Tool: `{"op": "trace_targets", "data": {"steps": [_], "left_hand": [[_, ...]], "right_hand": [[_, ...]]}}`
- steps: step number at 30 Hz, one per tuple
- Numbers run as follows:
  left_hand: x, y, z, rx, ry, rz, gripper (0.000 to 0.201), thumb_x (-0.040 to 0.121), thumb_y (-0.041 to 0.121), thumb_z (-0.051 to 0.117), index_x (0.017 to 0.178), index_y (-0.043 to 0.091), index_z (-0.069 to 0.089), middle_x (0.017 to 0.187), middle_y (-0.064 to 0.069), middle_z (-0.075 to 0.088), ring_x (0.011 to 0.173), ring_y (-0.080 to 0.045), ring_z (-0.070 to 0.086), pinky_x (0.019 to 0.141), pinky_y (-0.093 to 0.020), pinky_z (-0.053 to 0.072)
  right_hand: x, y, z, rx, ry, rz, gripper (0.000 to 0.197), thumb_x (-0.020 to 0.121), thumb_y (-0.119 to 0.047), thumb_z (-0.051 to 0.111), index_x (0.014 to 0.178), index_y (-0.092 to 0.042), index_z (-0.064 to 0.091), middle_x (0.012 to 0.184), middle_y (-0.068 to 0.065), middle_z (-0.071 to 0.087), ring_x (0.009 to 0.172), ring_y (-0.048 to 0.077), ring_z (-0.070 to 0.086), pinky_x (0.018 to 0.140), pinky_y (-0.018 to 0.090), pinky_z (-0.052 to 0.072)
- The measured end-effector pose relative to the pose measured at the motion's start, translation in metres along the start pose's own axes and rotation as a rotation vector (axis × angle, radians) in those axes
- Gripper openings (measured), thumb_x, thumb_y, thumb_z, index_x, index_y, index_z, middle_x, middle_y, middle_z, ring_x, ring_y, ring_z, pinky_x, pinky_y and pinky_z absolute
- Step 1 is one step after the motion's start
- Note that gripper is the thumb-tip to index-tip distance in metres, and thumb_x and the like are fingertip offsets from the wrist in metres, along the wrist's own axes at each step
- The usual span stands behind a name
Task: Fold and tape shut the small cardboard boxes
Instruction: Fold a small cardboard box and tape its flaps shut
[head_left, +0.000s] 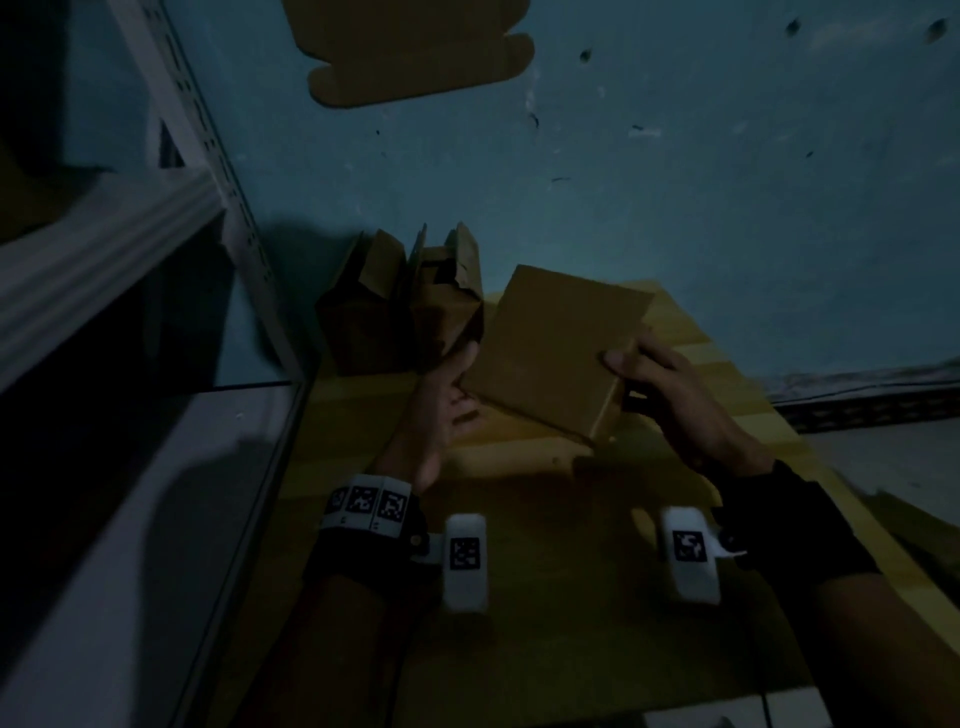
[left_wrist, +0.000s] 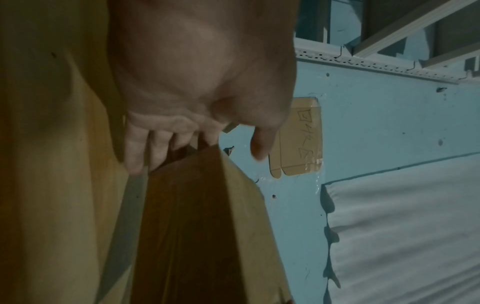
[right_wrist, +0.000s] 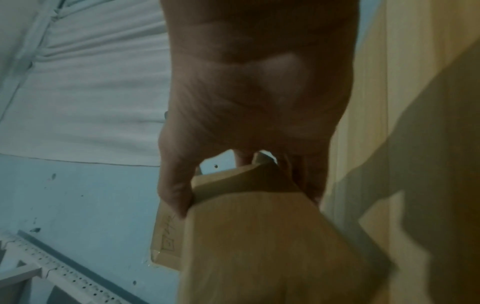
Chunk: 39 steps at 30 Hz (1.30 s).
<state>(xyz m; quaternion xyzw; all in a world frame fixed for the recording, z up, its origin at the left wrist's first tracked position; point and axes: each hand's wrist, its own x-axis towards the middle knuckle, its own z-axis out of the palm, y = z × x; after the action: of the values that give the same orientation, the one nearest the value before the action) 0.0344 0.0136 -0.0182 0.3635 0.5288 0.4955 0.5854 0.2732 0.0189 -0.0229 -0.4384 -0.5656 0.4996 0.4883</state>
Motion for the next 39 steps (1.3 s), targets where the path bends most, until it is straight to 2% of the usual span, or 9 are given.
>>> {"op": "trace_targets", "data": {"steps": [7, 13, 17, 20, 23, 26, 30, 34, 39], "left_hand": [[-0.001, -0.002, 0.007, 0.087, -0.068, 0.094, 0.01, 0.095, 0.029, 0.063, 0.102, 0.036, 0.061, 0.108, 0.012, 0.06, 0.104, -0.013, 0.059, 0.103, -0.042, 0.048], [-0.007, 0.001, 0.0, 0.095, -0.108, 0.185, 0.03, 0.081, 0.034, 0.072, 0.108, 0.035, 0.06, 0.112, 0.011, 0.066, 0.105, -0.01, 0.063, 0.084, -0.029, 0.051], [-0.008, 0.001, 0.0, 0.149, -0.121, 0.223, 0.065, 0.06, 0.039, 0.086, 0.118, 0.033, 0.06, 0.118, 0.007, 0.069, 0.103, -0.014, 0.068, 0.079, -0.03, 0.053], [-0.009, 0.0, 0.001, 0.198, -0.095, 0.27, 0.105, 0.047, 0.042, 0.094, 0.139, 0.027, 0.048, 0.131, 0.003, 0.061, 0.114, -0.016, 0.063, 0.09, -0.038, 0.055], [-0.012, 0.001, 0.0, 0.236, -0.128, 0.329, 0.098, 0.052, 0.046, 0.093, 0.139, 0.035, 0.048, 0.139, 0.007, 0.055, 0.127, -0.014, 0.052, 0.101, -0.045, 0.049], [-0.016, 0.002, 0.0, 0.148, -0.17, 0.32, 0.079, 0.066, 0.036, 0.085, 0.138, 0.039, 0.049, 0.136, 0.011, 0.054, 0.124, -0.008, 0.053, 0.102, -0.043, 0.049], [-0.016, 0.0, -0.005, 0.186, -0.199, 0.371, 0.068, 0.075, 0.028, 0.081, 0.136, 0.039, 0.054, 0.139, 0.008, 0.056, 0.128, -0.011, 0.053, 0.1, -0.042, 0.051], [-0.016, -0.002, -0.004, 0.302, -0.174, 0.477, 0.058, 0.079, 0.016, 0.081, 0.124, 0.043, 0.056, 0.114, 0.028, 0.061, 0.105, 0.014, 0.057, 0.082, -0.01, 0.05], [-0.014, -0.004, -0.003, 0.286, -0.148, 0.494, 0.057, 0.075, 0.007, 0.082, 0.122, 0.031, 0.06, 0.12, 0.006, 0.067, 0.108, -0.004, 0.065, 0.09, -0.029, 0.056]], "right_hand": [[0.006, 0.007, -0.003, 0.138, 0.193, -0.084, 0.055, 0.099, -0.034, 0.061, 0.151, -0.032, 0.041, 0.124, -0.007, 0.071, 0.118, 0.02, 0.067, 0.101, 0.048, 0.051], [0.013, 0.01, 0.004, 0.273, 0.115, -0.086, 0.07, 0.092, -0.033, 0.06, 0.154, -0.009, 0.039, 0.141, 0.013, 0.062, 0.132, 0.035, 0.056, 0.116, 0.057, 0.037], [0.013, 0.009, 0.015, 0.268, 0.056, -0.091, 0.048, 0.102, -0.029, 0.046, 0.144, -0.006, 0.05, 0.13, 0.008, 0.069, 0.121, 0.028, 0.065, 0.094, 0.04, 0.055], [0.013, 0.014, 0.022, 0.278, 0.046, -0.051, 0.05, 0.105, -0.038, 0.052, 0.148, -0.012, 0.047, 0.138, 0.007, 0.065, 0.127, 0.027, 0.063, 0.1, 0.045, 0.054], [0.013, 0.019, 0.022, 0.289, 0.078, -0.064, 0.052, 0.104, -0.042, 0.05, 0.147, -0.013, 0.048, 0.139, 0.008, 0.065, 0.127, 0.029, 0.063, 0.095, 0.044, 0.057], [0.011, 0.018, 0.021, 0.286, 0.146, -0.064, 0.058, 0.1, -0.047, 0.049, 0.146, -0.011, 0.049, 0.136, 0.011, 0.065, 0.117, 0.03, 0.066, 0.065, 0.023, 0.057], [0.013, 0.019, 0.021, 0.261, 0.218, -0.073, 0.045, 0.105, -0.038, 0.046, 0.14, -0.01, 0.049, 0.11, -0.001, 0.068, 0.085, 0.008, 0.069, 0.055, 0.019, 0.05], [0.012, 0.021, 0.025, 0.18, 0.186, -0.11, 0.059, 0.099, -0.046, 0.06, 0.147, -0.017, 0.039, 0.125, -0.003, 0.065, 0.098, 0.0, 0.07, 0.07, 0.017, 0.057], [0.008, 0.021, 0.032, 0.037, 0.121, -0.165, 0.123, 0.066, -0.068, 0.083, 0.16, -0.034, 0.011, 0.159, 0.0, 0.04, 0.138, 0.014, 0.051, 0.108, 0.042, 0.051]]}}
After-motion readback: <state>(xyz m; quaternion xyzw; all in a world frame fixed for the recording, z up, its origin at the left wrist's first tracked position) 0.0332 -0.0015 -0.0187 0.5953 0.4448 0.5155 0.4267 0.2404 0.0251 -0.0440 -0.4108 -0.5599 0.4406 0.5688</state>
